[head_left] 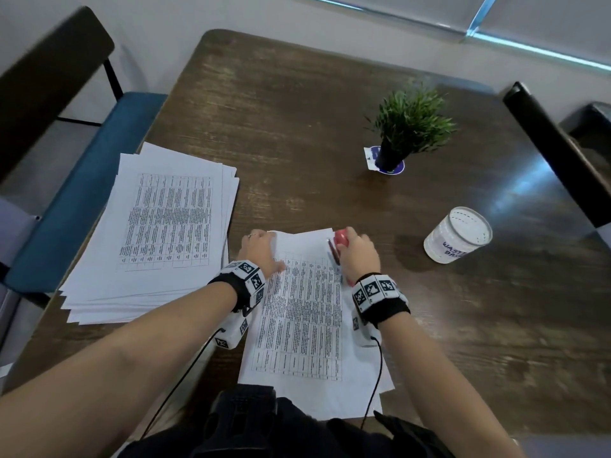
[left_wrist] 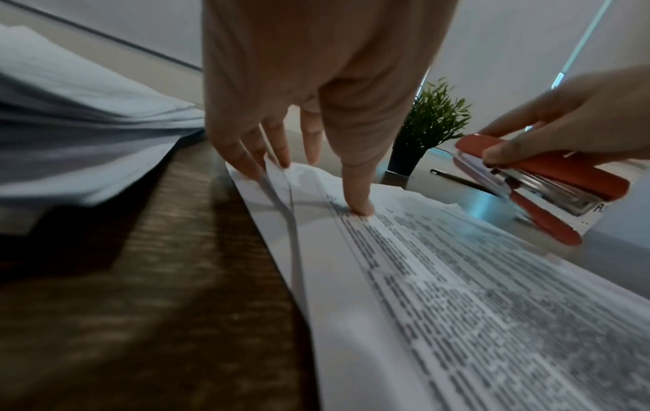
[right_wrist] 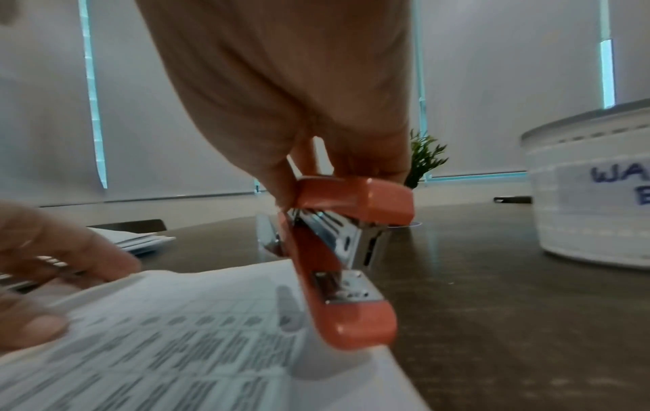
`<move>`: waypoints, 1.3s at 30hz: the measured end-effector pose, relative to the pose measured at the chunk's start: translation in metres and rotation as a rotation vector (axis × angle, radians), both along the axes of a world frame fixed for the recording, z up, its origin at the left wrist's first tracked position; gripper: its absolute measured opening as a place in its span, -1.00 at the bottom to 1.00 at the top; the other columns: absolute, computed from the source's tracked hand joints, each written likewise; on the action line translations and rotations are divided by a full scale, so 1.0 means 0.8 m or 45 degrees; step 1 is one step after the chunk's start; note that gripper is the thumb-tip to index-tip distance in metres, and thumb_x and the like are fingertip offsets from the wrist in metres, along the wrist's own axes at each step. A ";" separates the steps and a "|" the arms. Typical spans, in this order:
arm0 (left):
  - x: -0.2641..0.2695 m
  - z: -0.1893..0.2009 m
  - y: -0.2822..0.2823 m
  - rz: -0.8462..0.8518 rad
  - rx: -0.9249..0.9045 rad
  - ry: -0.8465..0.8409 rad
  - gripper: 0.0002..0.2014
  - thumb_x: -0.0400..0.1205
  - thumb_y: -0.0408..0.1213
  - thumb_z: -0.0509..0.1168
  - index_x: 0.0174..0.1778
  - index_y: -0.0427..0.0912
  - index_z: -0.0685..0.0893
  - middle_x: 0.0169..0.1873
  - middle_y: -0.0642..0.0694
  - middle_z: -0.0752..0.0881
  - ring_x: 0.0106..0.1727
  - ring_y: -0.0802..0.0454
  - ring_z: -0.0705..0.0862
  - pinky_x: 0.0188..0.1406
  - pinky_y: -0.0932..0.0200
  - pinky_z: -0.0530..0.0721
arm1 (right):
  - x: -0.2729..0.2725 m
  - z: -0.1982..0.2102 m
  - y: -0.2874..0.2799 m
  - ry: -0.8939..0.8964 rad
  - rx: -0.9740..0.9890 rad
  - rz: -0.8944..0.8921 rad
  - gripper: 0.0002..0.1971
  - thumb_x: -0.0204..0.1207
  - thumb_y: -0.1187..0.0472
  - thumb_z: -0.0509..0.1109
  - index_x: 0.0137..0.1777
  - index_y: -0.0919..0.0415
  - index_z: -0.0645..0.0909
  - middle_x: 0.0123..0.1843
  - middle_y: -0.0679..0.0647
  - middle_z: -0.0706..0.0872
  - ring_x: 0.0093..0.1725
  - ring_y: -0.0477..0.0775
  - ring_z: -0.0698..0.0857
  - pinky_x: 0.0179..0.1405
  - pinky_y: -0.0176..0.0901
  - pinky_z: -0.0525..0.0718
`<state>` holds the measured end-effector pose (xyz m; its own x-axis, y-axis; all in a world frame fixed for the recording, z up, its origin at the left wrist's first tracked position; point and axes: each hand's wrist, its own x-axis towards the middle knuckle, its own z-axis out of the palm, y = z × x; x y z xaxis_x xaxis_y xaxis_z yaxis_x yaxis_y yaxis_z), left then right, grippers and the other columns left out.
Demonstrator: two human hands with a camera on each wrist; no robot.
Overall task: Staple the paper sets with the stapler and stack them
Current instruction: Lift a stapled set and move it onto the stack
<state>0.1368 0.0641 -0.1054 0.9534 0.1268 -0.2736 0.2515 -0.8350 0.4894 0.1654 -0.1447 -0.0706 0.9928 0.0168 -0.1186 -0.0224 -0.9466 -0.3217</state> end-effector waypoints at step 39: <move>0.000 0.011 -0.044 -0.570 0.540 0.146 -0.24 0.52 0.29 0.33 0.59 0.09 0.29 0.57 -0.09 0.26 0.49 -0.25 0.29 0.52 -0.46 0.15 | 0.005 -0.047 0.049 0.087 -0.248 0.220 -0.78 0.76 0.04 0.04 0.21 0.16 0.37 0.03 0.17 0.71 -0.10 0.29 0.71 -0.34 -0.04 0.45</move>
<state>0.1368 0.0288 -0.0967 0.9068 -0.1584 -0.3906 -0.1366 -0.9871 0.0831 0.1693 -0.1052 -0.1079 0.9668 0.1554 -0.2027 0.1292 -0.9822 -0.1364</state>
